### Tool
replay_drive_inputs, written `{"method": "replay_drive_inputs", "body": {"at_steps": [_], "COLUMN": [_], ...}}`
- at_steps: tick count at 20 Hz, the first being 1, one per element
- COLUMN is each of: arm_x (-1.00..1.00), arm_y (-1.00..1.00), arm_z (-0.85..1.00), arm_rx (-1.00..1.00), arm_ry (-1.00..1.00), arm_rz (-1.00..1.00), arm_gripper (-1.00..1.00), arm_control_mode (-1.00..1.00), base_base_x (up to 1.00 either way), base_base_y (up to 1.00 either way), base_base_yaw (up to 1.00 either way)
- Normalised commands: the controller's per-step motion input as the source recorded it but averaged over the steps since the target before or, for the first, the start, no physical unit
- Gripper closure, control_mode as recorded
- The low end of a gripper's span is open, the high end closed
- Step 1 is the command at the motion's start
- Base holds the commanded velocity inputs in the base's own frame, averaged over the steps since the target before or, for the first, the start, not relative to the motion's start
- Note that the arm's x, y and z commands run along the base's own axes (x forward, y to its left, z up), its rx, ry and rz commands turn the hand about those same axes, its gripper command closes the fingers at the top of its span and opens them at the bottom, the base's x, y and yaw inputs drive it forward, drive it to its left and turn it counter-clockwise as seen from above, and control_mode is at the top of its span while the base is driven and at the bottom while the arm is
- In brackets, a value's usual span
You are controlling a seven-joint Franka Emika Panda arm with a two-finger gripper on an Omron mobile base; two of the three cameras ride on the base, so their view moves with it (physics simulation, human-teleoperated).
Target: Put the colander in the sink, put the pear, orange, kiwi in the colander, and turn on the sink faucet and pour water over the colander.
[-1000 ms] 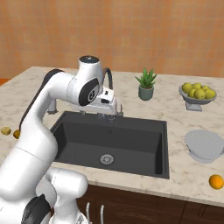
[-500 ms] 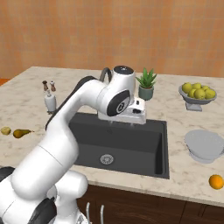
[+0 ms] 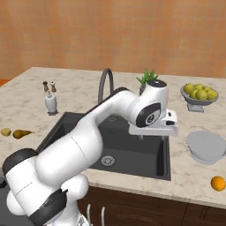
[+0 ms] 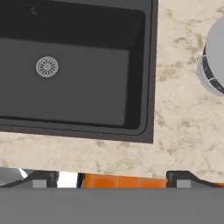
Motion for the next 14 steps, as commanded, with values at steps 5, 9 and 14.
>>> {"method": "replay_drive_inputs", "body": {"at_steps": [5, 9, 14], "arm_x": [0.0, 0.0, 0.11], "arm_y": [-1.0, -0.91, -0.63], "arm_z": [-0.37, -0.27, -0.25], "arm_rx": [-0.09, -0.04, -0.01], "arm_ry": [0.0, 0.0, 0.0], "arm_rz": [0.08, 0.2, 0.29], "arm_gripper": [-1.0, -1.0, -1.0], "arm_control_mode": [-1.0, -1.0, -1.0], "base_base_x": [0.0, 0.0, 0.0], "base_base_y": [0.0, 0.0, 0.0], "base_base_yaw": [0.0, 0.0, 0.0]}}
